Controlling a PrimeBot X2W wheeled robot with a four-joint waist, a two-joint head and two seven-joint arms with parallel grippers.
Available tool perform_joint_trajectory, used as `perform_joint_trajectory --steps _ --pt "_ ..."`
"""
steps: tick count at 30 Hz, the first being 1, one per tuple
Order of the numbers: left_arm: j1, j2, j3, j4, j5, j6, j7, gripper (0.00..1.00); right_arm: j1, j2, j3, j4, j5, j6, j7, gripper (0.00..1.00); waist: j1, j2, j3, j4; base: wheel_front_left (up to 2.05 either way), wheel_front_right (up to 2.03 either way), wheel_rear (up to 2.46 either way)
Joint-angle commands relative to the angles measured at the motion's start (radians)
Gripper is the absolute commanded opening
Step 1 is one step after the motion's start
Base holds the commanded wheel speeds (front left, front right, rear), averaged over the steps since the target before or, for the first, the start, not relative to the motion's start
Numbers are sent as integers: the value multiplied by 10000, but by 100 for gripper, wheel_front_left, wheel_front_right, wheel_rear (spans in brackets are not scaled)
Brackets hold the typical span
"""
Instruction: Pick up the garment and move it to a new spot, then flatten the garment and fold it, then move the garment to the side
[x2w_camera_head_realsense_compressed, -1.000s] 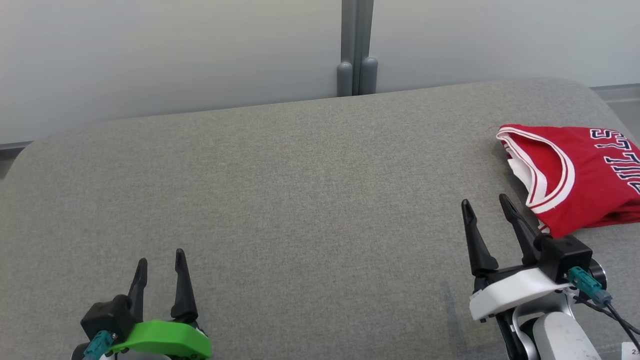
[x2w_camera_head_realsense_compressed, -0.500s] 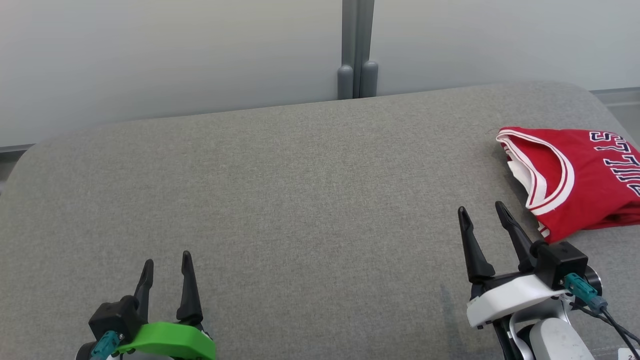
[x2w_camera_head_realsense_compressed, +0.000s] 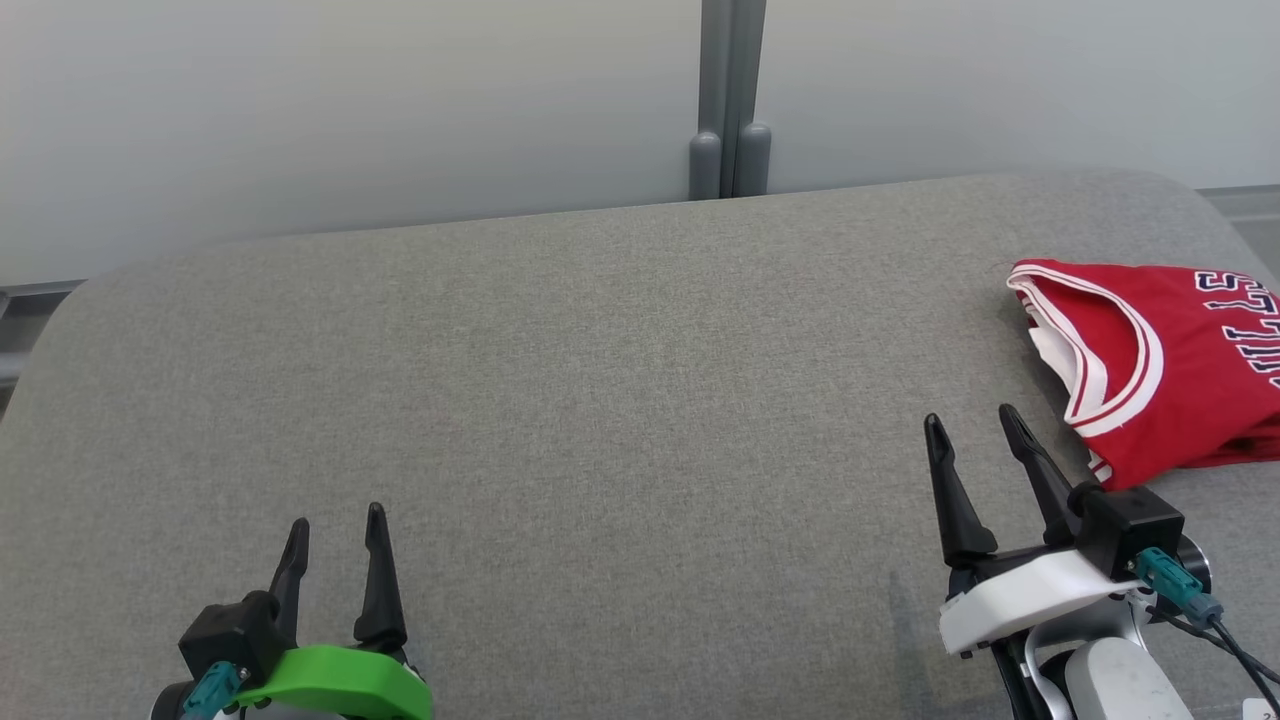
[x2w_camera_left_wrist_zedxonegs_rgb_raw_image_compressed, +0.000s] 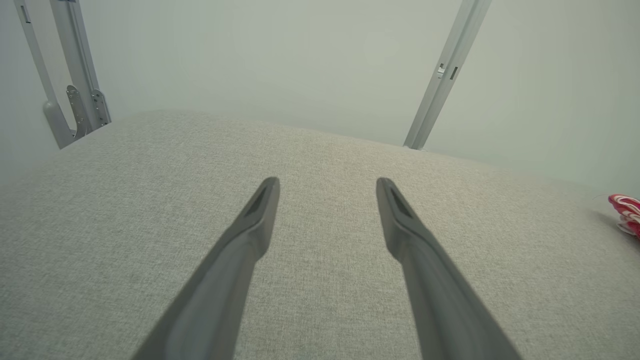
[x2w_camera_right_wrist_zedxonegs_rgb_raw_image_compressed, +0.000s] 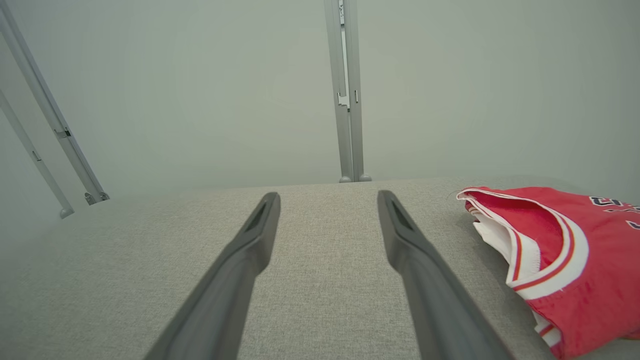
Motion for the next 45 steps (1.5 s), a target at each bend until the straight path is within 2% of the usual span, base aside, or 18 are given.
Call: perform_joint_trajectory --steps 1,5,6,9,28,45 --pt "67 73 -28 4 -53 -5 -5 100 27 -22 -2 23 29 -8 0 100 0 0 -1 10 0 0 0" --pt "33 87 -45 -20 -78 1 -6 100 3 -22 32 72 66 -8 6 100 0 0 -6 22 0 0 0" --pt "23 81 -52 -36 -87 -2 -7 0 -9 -21 39 89 70 -8 10 0 0 0 -9 21 0 0 0" --pt "23 -49 -4 255 -114 -21 102 0 144 44 17 320 153 0 31 0 0 0 -6 22 0 0 0" --pt "-559 -255 958 503 -2863 -548 1223 0 -140 7 -259 585 3706 -1 611 0 0 0 30 -13 0 0 0" --pt "-947 -407 1613 660 -4764 -912 1996 0 -328 -11 -456 771 6129 -1 1020 0 0 0 61 -42 0 0 0"
